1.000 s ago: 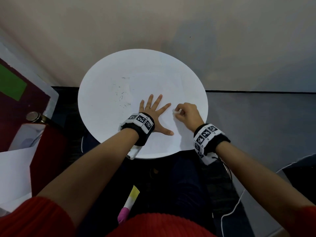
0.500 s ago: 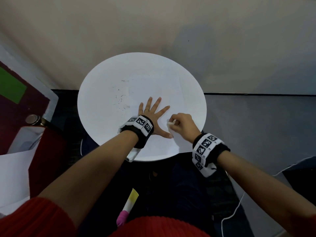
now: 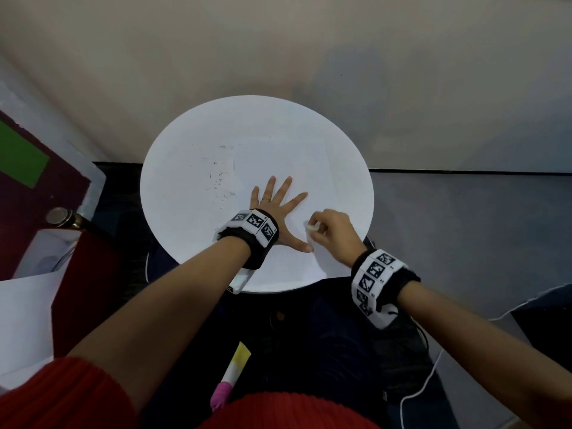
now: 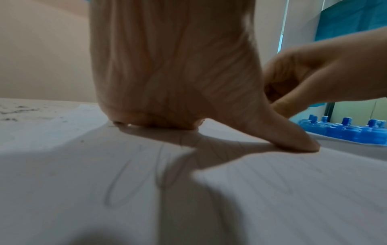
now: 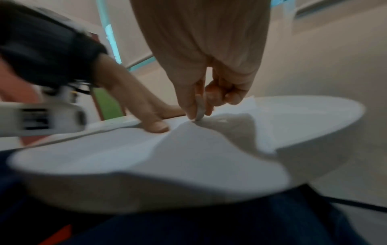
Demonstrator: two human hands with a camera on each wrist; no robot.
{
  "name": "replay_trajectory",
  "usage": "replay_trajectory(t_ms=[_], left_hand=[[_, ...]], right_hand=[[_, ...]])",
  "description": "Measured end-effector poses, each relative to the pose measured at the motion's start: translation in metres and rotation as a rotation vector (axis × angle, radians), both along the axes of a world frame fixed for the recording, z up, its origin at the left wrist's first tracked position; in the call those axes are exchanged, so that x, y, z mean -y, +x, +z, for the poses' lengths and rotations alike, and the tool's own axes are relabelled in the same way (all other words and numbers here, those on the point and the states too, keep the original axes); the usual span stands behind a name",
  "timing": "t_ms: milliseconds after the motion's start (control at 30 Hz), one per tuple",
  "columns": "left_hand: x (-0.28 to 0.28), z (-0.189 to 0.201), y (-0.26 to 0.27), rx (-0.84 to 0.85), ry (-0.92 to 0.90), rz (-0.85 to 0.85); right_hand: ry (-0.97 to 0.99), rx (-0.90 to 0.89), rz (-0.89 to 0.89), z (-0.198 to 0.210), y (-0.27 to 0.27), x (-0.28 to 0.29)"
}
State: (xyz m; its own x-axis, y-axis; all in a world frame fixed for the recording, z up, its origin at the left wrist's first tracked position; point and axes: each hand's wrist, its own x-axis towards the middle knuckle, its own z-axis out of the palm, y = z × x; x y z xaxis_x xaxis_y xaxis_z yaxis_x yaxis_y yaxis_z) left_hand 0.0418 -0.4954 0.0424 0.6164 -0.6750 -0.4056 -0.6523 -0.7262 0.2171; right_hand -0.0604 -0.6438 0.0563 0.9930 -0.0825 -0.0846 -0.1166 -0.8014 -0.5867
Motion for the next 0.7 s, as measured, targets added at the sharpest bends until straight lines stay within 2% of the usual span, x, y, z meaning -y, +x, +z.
replay_trajectory(t_ms=[67,167,300,433,567,600,700], left_hand=[[0.001,0.0,0.0,0.001,0.003,-0.002],[0.0,0.001,-0.001,-0.009,0.003,-0.005],[0.0,0.001,0.0,0.003,0.009,-0.006],[0.0,0.002,-0.001,-0.011,0.016,-0.011],[0.0,0.003,0.0,-0.001,0.017,-0.017],[0.0,0.004,0.0,-0.006,0.019,-0.019],[-0.001,0.007,-0.004,-0.027,0.022,-0.033]], right_hand=[[0.018,-0.014,0.01,0.0,0.0,0.005],[0.026,0.037,-0.1,0.0,0.01,0.02],[0.02,0.018,0.016,-0.007,-0.008,0.003],[0.05,0.059,-0.108,-0.002,0.004,0.021],[0.02,0.011,0.081,-0.002,-0.012,-0.003],[0.035,0.021,0.073,0.0,-0.011,0.0],[0.126,0.156,-0.107,0.007,0.008,0.026]])
